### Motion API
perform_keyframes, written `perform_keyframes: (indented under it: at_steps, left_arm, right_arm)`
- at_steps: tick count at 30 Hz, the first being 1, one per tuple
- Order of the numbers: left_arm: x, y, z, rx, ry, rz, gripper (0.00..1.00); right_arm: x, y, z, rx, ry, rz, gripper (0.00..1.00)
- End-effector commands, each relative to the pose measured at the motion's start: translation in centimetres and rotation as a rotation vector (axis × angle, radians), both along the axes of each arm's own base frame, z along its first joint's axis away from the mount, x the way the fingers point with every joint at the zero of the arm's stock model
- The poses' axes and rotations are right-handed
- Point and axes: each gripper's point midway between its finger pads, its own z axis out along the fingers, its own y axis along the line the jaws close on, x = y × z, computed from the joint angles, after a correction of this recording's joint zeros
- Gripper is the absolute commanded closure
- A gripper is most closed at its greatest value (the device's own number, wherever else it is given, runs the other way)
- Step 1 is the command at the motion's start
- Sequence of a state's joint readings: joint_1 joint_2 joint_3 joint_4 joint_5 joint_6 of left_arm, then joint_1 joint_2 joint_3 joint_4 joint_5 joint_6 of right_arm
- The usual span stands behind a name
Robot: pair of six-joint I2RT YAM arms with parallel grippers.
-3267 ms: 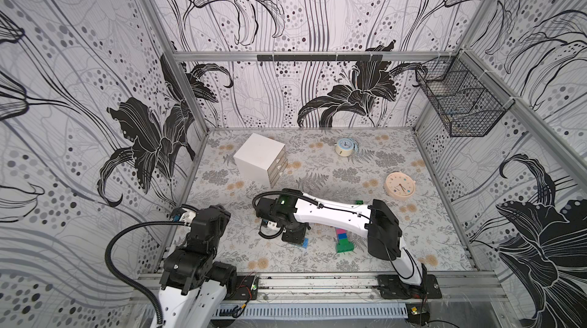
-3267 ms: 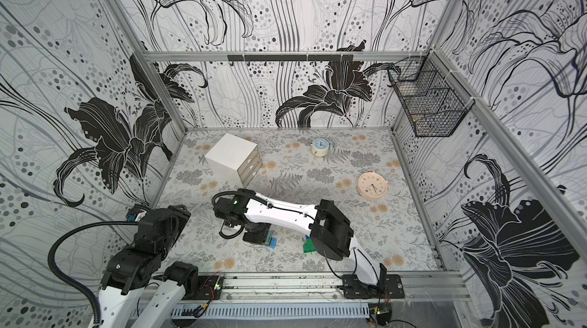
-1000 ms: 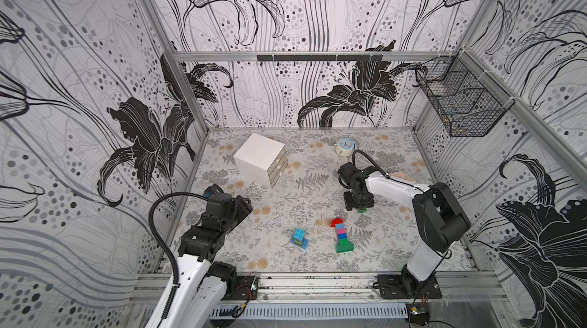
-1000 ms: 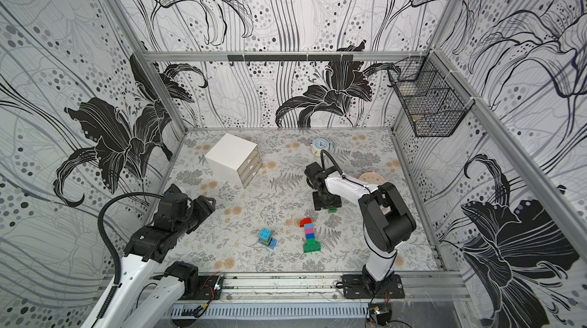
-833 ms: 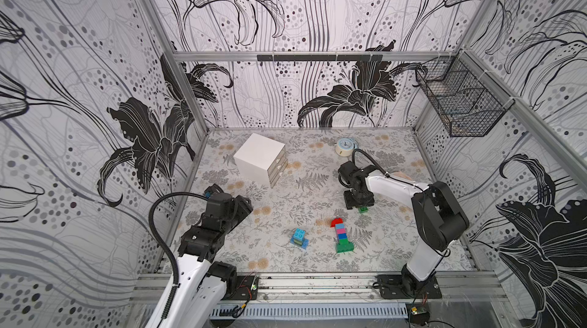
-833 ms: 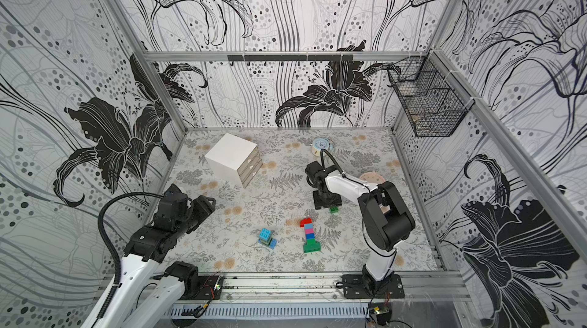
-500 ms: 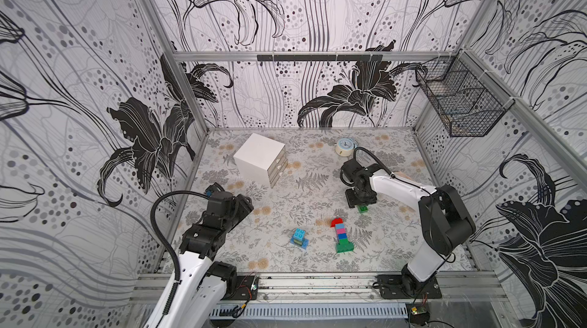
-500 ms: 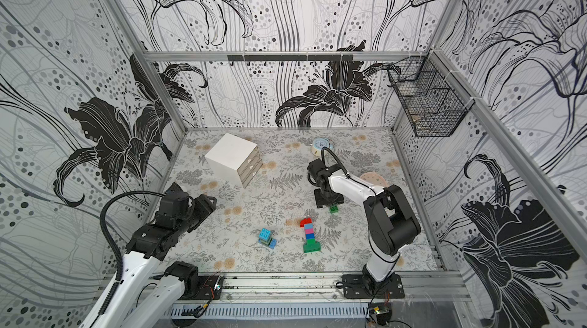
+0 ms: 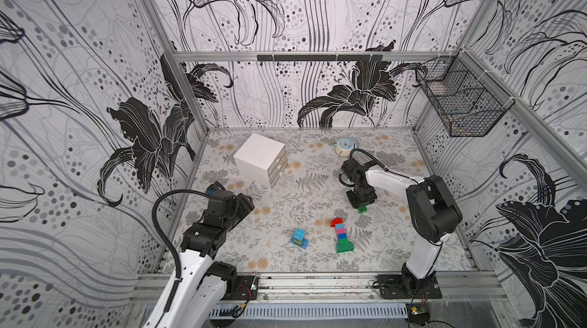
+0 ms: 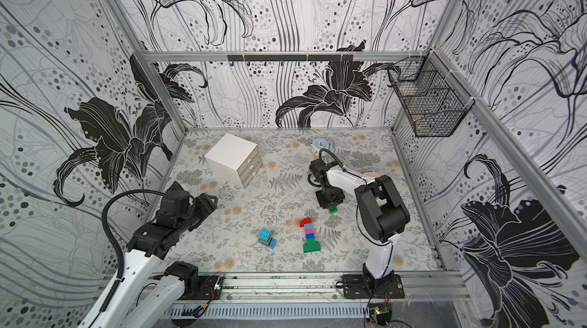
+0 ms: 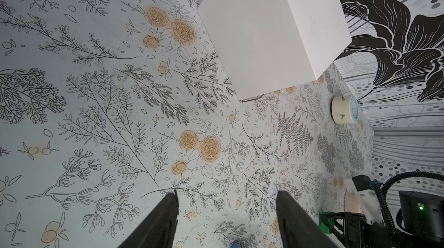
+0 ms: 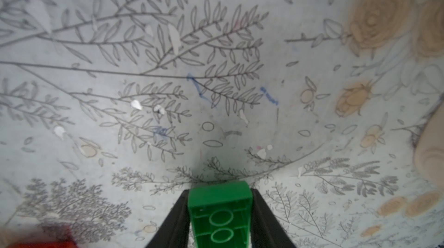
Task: Assemble the number 1 with lego
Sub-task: Pick up the lego brick from the center of the board.
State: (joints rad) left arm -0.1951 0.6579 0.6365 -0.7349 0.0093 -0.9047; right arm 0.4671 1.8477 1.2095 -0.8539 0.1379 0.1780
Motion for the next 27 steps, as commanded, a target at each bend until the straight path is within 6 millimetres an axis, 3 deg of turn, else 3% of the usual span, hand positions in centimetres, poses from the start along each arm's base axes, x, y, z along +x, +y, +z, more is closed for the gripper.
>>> perform_keyframes:
  at_steps: [1, 9, 13, 16, 20, 23, 27]
  left_arm:
    - [0.4, 0.0, 0.9, 0.004, -0.037, -0.009, 0.31]
    - [0.5, -0.1, 1.0, 0.000, -0.042, -0.011, 0.32]
    - [0.6, -0.3, 1.7, -0.002, -0.073, -0.026, 0.31]
    - [1.4, -1.5, 3.5, -0.034, -0.164, -0.090, 0.31]
    - [2.6, -4.9, 7.8, -0.129, -0.380, -0.272, 0.30]
    - [2.6, -8.3, 11.0, -0.251, -0.526, -0.450, 0.30]
    - [1.9, -11.3, 14.4, -0.396, -0.643, -0.627, 0.30]
  right_arm:
    - [-0.1, 0.1, 0.2, 0.014, 0.029, 0.010, 0.66]
    - [-0.5, 0.2, -0.2, 0.041, 0.057, 0.013, 0.68]
    - [0.0, 1.0, 1.9, 0.103, 0.002, 0.010, 0.72]
    - [0.6, 2.9, 5.6, 0.238, -0.084, 0.017, 0.73]
    - [0.7, 7.0, 13.1, 0.536, -0.225, 0.042, 0.73]
    - [-0.1, 10.4, 19.2, 0.767, -0.322, 0.104, 0.74]
    - [-1.6, 13.5, 26.1, 0.968, -0.448, 0.221, 0.75]
